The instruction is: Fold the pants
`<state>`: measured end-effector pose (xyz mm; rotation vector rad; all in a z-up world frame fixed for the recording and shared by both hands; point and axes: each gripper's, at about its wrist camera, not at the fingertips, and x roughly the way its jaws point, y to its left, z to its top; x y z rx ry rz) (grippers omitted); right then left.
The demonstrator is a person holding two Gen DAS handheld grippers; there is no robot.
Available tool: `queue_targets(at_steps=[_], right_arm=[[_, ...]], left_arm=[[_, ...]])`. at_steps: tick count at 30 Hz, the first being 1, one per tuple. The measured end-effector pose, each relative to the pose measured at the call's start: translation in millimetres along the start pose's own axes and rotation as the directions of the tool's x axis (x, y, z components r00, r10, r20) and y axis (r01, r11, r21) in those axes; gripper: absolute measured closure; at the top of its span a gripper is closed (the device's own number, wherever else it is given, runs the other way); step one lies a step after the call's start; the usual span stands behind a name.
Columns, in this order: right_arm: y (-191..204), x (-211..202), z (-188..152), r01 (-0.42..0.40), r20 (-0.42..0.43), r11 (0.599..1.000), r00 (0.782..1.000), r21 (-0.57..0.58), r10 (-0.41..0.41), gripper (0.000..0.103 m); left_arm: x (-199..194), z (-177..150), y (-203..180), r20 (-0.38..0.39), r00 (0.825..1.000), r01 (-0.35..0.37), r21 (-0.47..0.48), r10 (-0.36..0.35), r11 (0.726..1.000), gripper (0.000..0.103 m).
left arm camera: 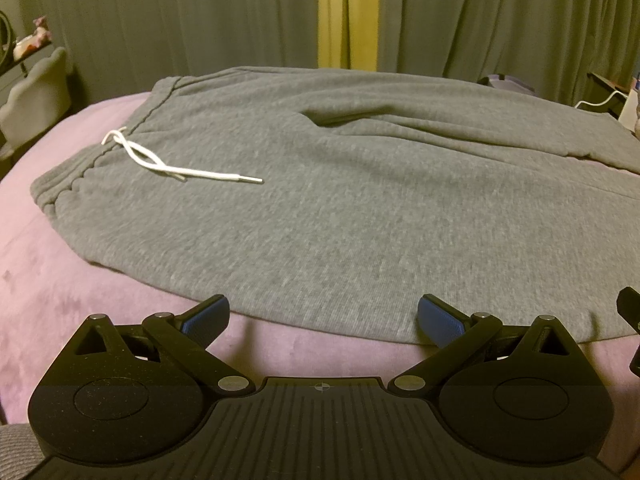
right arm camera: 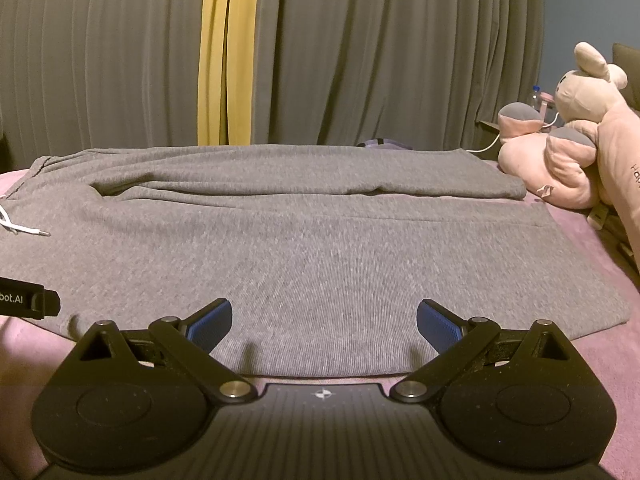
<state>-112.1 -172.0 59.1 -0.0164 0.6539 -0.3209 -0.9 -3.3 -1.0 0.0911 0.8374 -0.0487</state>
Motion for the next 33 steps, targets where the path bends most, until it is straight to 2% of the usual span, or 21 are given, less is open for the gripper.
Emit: queue_targets(at_steps=[33], right_arm=[[-0.5, 7.8, -0.5, 0.016, -0.037, 1.000, 0.999, -0.005, -0.016, 0.004]], left_arm=[[0.6, 1.6, -4.6, -0.004, 1.000, 0.004, 0.019, -0.004, 1.000, 0.000]])
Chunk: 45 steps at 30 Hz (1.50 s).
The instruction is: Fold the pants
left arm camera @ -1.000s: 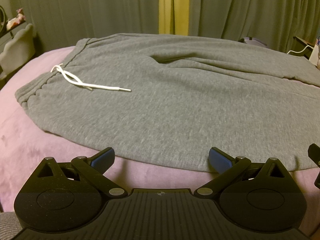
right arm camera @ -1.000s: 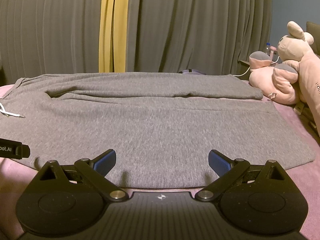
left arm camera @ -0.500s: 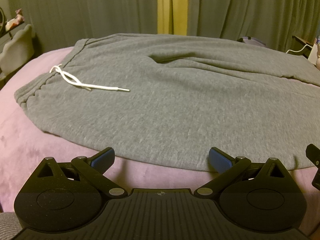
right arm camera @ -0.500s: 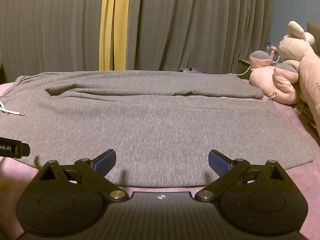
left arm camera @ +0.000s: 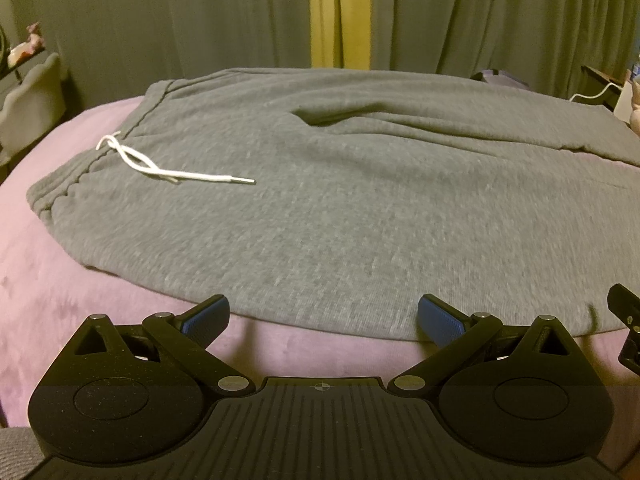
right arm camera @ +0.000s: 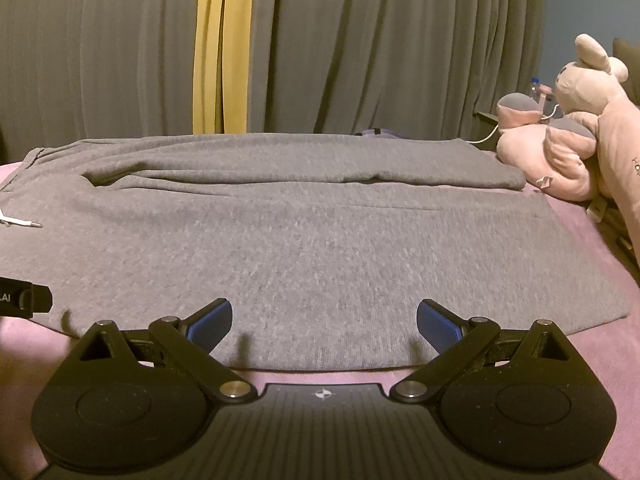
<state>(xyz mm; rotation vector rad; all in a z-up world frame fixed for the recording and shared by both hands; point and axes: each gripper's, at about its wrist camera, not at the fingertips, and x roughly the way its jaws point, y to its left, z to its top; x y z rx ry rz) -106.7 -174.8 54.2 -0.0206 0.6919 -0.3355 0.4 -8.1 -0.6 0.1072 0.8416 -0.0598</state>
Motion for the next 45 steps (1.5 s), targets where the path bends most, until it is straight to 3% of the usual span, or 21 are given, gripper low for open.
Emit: queue_targets(at_steps=[21, 30, 35, 38, 40, 42, 43, 45], right_arm=[[-0.3, 16.7, 5.3, 0.000, -0.003, 1.000, 1.000, -0.018, 0.000, 0.004], [-9.0, 45.4, 4.9, 0.022, -0.043, 1.000, 0.999, 0.013, -0.022, 0.004], [-33.4, 71.6, 34.6, 0.052, -0.017, 0.988, 0.999, 0.148, -0.050, 0.004], [-55.4, 110.2, 52.8, 0.038, -0.127, 0.964, 0.992, 0.264, -0.004, 0.004], [-68.7, 136.4, 53.2, 0.066, -0.234, 0.945, 0.972, 0.321, 0.011, 0.004], [-79.7, 148.3, 51.3, 0.048, -0.249, 0.937, 0.968, 0.346, 0.042, 0.004], [-81.1, 155.2, 56.5, 0.039, -0.288, 0.944, 0.956, 0.326, 0.060, 0.004], [-90.0, 171.0, 82.2, -0.001, -0.396, 0.953, 0.909, 0.304, 0.128, 0.004]], left_arm=[[-7.0, 1.2, 1.1, 0.005, 1.000, -0.017, -0.003, 0.017, 1.000, 0.000], [1.4, 6.4, -3.0, -0.054, 0.998, -0.025, 0.011, 0.025, 1.000, 0.000], [-4.2, 38.3, -4.0, 0.034, 0.997, -0.064, -0.009, 0.065, 0.998, 0.000], [5.8, 81.1, -7.1, 0.088, 0.990, -0.106, -0.040, 0.109, 0.994, 0.000], [20.1, 107.2, -9.0, 0.124, 0.983, -0.124, -0.070, 0.132, 0.990, 0.000], [46.7, 127.6, -9.1, 0.140, 0.976, -0.150, -0.106, 0.164, 0.983, 0.000], [58.4, 131.4, -9.9, 0.130, 0.974, -0.172, -0.113, 0.186, 0.979, 0.000], [85.3, 132.9, -3.2, 0.114, 0.957, -0.253, -0.127, 0.267, 0.959, 0.000]])
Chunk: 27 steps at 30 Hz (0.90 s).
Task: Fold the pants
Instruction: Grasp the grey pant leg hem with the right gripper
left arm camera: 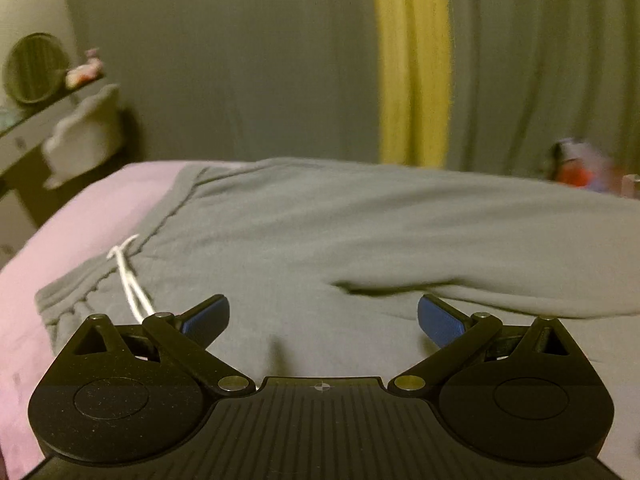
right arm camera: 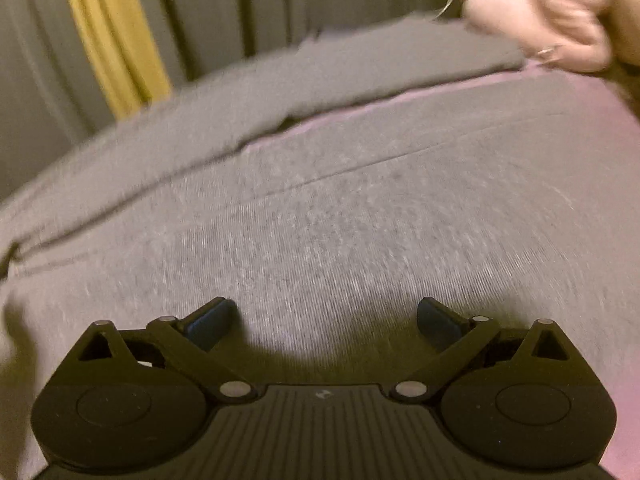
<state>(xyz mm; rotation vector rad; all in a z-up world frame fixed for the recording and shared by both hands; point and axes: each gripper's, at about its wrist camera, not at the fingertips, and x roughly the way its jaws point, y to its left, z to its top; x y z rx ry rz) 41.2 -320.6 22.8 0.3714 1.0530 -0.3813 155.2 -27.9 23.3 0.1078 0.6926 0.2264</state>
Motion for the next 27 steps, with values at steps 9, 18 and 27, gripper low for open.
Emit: queue_targets(at_steps=[9, 18, 27], right_arm=[[-2.5, 37.1, 198.1, -0.073, 0.218, 0.994, 0.974, 0.075, 0.055, 0.004], [4.8, 139.5, 299.4, -0.003, 0.168, 0.960, 0.985, 0.279, -0.046, 0.051], [6.9, 174.5, 311.1, 0.146, 0.112, 0.927, 0.974, 0.346, -0.195, 0.048]], left_arm=[[54.5, -18.4, 18.3, 0.148, 0.968, -0.187, -0.129, 0.205, 0.974, 0.000], [80.8, -27.9, 16.6, 0.095, 0.981, -0.152, -0.149, 0.167, 0.977, 0.000], [85.6, -33.1, 20.8, 0.076, 0.987, -0.123, -0.187, 0.139, 0.975, 0.000]])
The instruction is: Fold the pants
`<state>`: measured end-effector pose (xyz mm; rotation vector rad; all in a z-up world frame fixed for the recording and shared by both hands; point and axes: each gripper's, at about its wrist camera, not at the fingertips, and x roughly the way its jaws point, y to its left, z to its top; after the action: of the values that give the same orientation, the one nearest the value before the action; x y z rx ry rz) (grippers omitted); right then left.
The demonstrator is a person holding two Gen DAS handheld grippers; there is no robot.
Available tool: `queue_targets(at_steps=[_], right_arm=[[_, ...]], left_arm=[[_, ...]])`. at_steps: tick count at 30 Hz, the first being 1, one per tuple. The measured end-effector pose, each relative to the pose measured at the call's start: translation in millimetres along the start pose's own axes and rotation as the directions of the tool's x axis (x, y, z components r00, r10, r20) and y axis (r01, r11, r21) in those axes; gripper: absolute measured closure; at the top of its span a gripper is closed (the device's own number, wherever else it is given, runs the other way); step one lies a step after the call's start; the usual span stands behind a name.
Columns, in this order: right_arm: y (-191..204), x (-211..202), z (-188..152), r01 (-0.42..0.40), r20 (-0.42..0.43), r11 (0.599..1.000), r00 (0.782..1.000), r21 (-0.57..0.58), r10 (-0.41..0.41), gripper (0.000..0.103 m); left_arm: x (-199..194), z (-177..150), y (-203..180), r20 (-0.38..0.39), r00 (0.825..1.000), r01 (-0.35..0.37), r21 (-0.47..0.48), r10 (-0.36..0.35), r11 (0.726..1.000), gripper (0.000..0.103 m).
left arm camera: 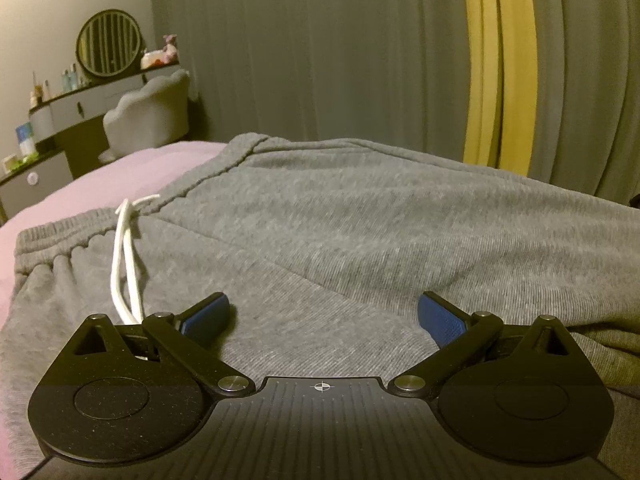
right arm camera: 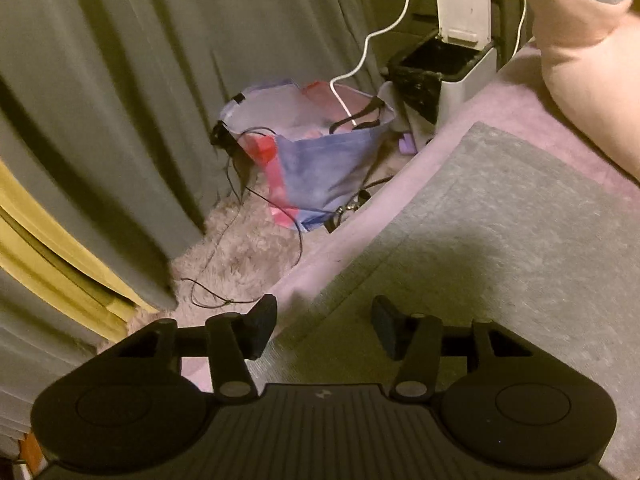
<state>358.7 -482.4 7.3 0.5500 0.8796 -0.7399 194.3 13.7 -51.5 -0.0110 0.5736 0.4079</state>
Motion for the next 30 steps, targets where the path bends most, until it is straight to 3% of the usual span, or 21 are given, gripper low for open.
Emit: queue_targets(at_steps=[3, 5, 6, 7, 11, 13, 16, 18, 20, 22, 24, 25, 28, 30], right_arm=[[10.3, 5.3, -5.0, 0.076, 0.029, 0.993, 0.997, -0.085, -0.074, 0.053], [10.4, 4.9, -7.2, 0.126, 0.056, 0.986, 0.991, -0.111, -0.120, 0.081], [6.9, 2.6, -7.3, 0.116, 0.063, 0.987, 0.992, -0.107, -0.109, 0.086], [1.2, -2.9, -6.5, 0.095, 0.072, 0.992, 0.993, -0.081, -0.089, 0.099], [-38.1, -59.7, -20.2, -0.055, 0.190, 0.998, 0.980, -0.018, 0.058, 0.099], [-70.0, -106.8, -45.3, -0.160, 0.287, 0.987, 0.945, -0.007, 0.155, 0.099], [-127.2, -165.3, -98.6, -0.266, 0.377, 0.961, 0.900, 0.074, 0.220, 0.102], [-157.1, -188.8, -135.9, -0.285, 0.405, 0.951, 0.889, 0.120, 0.215, 0.102], [-183.6, -196.8, -172.0, -0.296, 0.396, 0.943, 0.893, 0.155, 0.215, 0.102], [-205.4, -185.5, -196.4, -0.280, 0.338, 0.939, 0.919, 0.202, 0.201, 0.103], [-220.8, -181.1, -205.7, -0.197, 0.314, 0.957, 0.941, 0.213, 0.124, 0.103], [-230.8, -179.7, -205.8, -0.214, 0.305, 0.948, 0.942, 0.235, 0.137, 0.102], [-259.1, -175.1, -199.3, -0.345, 0.302, 0.866, 0.922, 0.362, 0.241, 0.099], [-270.9, -167.2, -192.0, -0.380, 0.312, 0.823, 0.913, 0.422, 0.261, 0.098]], left_arm=[[2.0, 0.9, 3.3, -0.013, 1.000, 0.019, -0.023, -0.019, 1.000, 0.000], [3.0, 1.1, 4.6, -0.018, 1.000, 0.025, -0.032, -0.026, 0.999, 0.000], [2.9, 1.0, 4.2, -0.018, 1.000, 0.024, -0.031, -0.025, 0.999, 0.000], [3.5, 1.1, 4.2, -0.020, 0.999, 0.026, -0.033, -0.027, 0.999, 0.000], [9.7, 4.5, 15.2, -0.034, 0.996, 0.081, -0.099, -0.085, 0.992, 0.000], [9.7, 5.0, 17.3, -0.032, 0.995, 0.093, -0.112, -0.098, 0.989, 0.000], [8.1, 5.1, 16.9, -0.028, 0.995, 0.094, -0.112, -0.098, 0.989, 0.000], [6.5, 5.5, 19.4, -0.025, 0.994, 0.105, -0.126, -0.109, 0.987, 0.000], [4.7, 6.2, 21.9, -0.021, 0.993, 0.116, -0.137, -0.120, 0.984, 0.000], [1.9, 7.6, 23.3, -0.019, 0.992, 0.123, -0.139, -0.127, 0.983, 0.000], [-3.4, 9.9, 24.0, -0.012, 0.993, 0.119, -0.129, -0.122, 0.984, 0.000], [-6.6, 12.7, 24.4, -0.005, 0.993, 0.114, -0.125, -0.116, 0.985, 0.000], [-22.7, 29.0, 25.7, 0.040, 0.991, 0.134, -0.129, -0.130, 0.983, 0.000], [-35.2, 47.9, 28.6, 0.084, 0.978, 0.202, -0.174, -0.190, 0.964, 0.000]])
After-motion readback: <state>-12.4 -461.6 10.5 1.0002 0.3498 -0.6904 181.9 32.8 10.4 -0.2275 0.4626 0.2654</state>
